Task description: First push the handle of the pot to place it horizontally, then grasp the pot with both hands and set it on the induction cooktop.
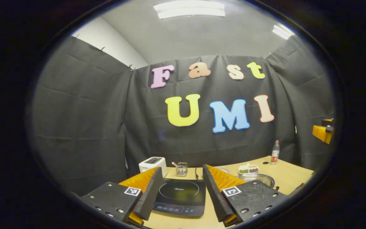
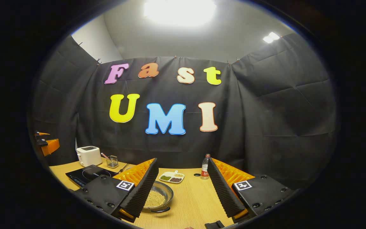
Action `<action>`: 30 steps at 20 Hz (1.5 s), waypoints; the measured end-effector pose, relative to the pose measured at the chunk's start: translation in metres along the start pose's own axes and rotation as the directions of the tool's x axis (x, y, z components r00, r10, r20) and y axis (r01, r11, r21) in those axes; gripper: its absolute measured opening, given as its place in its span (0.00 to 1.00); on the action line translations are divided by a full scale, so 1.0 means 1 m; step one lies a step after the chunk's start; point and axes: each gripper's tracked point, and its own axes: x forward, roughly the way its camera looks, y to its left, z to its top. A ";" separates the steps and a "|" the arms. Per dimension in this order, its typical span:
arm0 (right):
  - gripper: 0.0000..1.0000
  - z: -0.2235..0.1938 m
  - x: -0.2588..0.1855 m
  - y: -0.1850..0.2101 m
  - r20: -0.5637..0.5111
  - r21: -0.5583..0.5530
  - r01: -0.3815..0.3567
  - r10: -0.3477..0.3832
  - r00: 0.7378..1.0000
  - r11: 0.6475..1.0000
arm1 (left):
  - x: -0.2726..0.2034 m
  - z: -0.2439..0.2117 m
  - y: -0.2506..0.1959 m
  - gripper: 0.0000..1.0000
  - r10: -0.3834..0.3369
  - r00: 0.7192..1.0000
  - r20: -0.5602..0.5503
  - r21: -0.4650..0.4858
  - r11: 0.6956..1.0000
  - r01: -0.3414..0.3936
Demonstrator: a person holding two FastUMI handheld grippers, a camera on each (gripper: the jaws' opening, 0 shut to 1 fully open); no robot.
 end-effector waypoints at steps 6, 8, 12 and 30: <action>0.98 0.000 0.001 0.003 -0.002 -0.002 -0.003 0.003 1.000 1.000 | 0.000 -0.002 0.002 0.75 -0.001 1.000 -0.004 0.003 1.000 0.001; 0.96 -0.002 0.002 0.005 -0.009 -0.003 -0.008 0.008 1.000 1.000 | 0.003 -0.001 0.002 0.75 0.000 1.000 -0.001 0.003 1.000 0.000; 0.98 -0.001 0.004 0.009 -0.012 -0.006 -0.017 0.017 1.000 1.000 | 0.003 0.000 0.006 0.75 0.002 1.000 0.007 0.007 1.000 -0.002; 0.02 -0.013 0.006 0.041 -0.053 -0.023 -0.027 0.025 0.998 0.999 | 0.017 -0.006 0.034 0.75 0.011 1.000 0.012 0.017 1.000 -0.012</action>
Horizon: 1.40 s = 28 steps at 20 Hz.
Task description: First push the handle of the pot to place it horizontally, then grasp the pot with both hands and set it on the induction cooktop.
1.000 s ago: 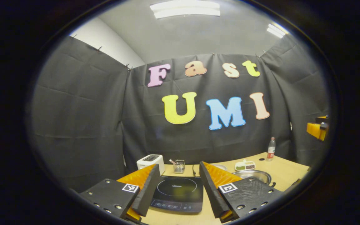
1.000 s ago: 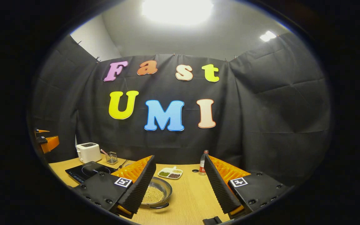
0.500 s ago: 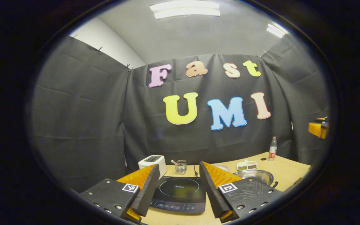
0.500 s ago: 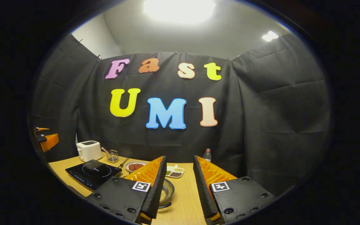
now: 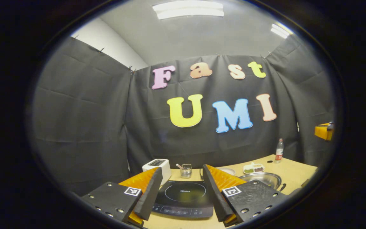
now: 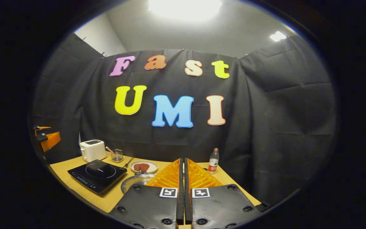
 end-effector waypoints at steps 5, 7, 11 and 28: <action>0.02 -0.021 0.012 0.038 -0.075 -0.038 -0.095 0.092 0.993 0.995 | 0.008 -0.006 0.017 0.78 -0.001 1.000 0.003 -0.006 1.000 0.001; 0.02 -0.030 0.015 0.053 -0.105 -0.045 -0.122 0.116 0.988 0.992 | 0.013 -0.009 0.026 0.75 -0.003 1.000 0.001 -0.017 1.000 0.003; 0.02 -0.052 0.015 0.085 -0.184 -0.039 -0.179 0.169 0.968 0.983 | 0.023 -0.022 0.047 0.75 -0.006 1.000 -0.007 -0.033 0.999 0.006; 0.02 -0.153 0.021 0.145 -0.471 -0.044 -0.409 0.343 0.813 0.911 | 0.031 -0.038 0.099 0.75 0.086 0.996 -0.025 -0.019 0.996 -0.086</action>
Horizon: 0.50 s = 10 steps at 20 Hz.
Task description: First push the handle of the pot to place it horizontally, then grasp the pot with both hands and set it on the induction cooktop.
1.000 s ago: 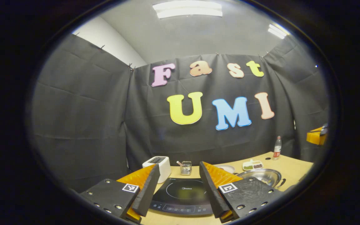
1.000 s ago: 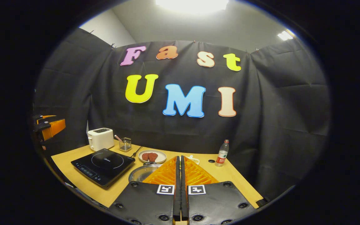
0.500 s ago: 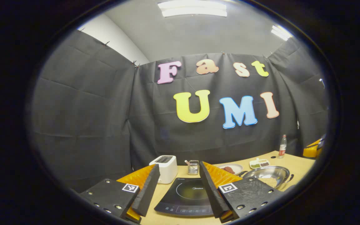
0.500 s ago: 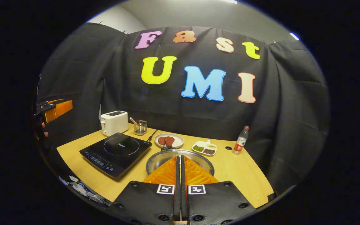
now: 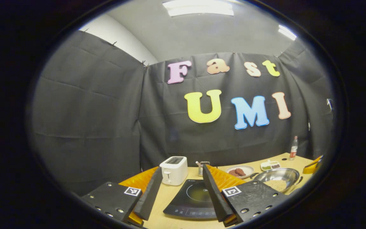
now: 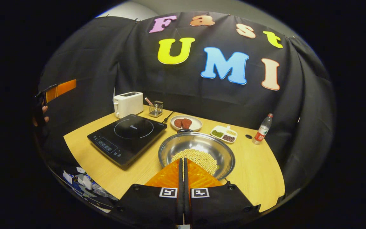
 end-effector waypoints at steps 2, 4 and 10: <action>0.02 -0.012 0.007 0.000 -0.039 -0.017 -0.036 0.035 0.999 0.999 | 0.003 0.001 -0.008 0.76 0.011 1.000 0.000 0.003 1.000 -0.011; 0.02 -0.026 0.014 0.000 -0.085 -0.017 -0.080 0.078 0.993 0.997 | 0.008 -0.001 -0.019 0.77 0.021 1.000 -0.007 -0.001 1.000 -0.021; 0.02 -0.068 0.026 -0.010 -0.204 0.000 -0.153 0.149 0.968 0.988 | 0.018 -0.004 -0.063 0.75 0.023 0.999 -0.025 0.007 1.000 -0.023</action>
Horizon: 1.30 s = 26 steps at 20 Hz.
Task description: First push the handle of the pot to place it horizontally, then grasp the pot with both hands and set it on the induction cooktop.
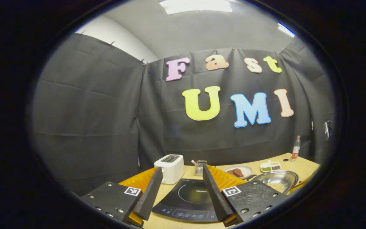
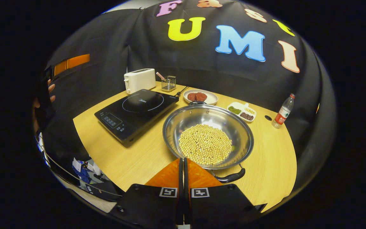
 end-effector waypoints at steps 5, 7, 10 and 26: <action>0.02 -0.025 0.012 -0.018 -0.080 0.024 -0.021 0.023 0.997 0.999 | 0.009 -0.004 -0.025 0.77 -0.001 1.000 -0.019 0.018 1.000 0.001; 0.02 -0.032 0.017 -0.024 -0.099 0.050 -0.025 0.030 0.995 0.998 | 0.011 -0.005 -0.033 0.75 -0.001 1.000 -0.026 0.027 1.000 0.002; 0.02 -0.038 0.022 -0.033 -0.123 0.070 -0.021 0.029 0.992 0.997 | 0.015 -0.005 -0.046 0.75 -0.008 1.000 -0.030 0.035 0.999 0.009; 0.02 -0.044 0.027 -0.076 -0.181 0.142 0.022 0.004 0.983 0.990 | 0.028 -0.009 -0.080 0.75 -0.032 0.998 -0.050 0.045 0.998 0.034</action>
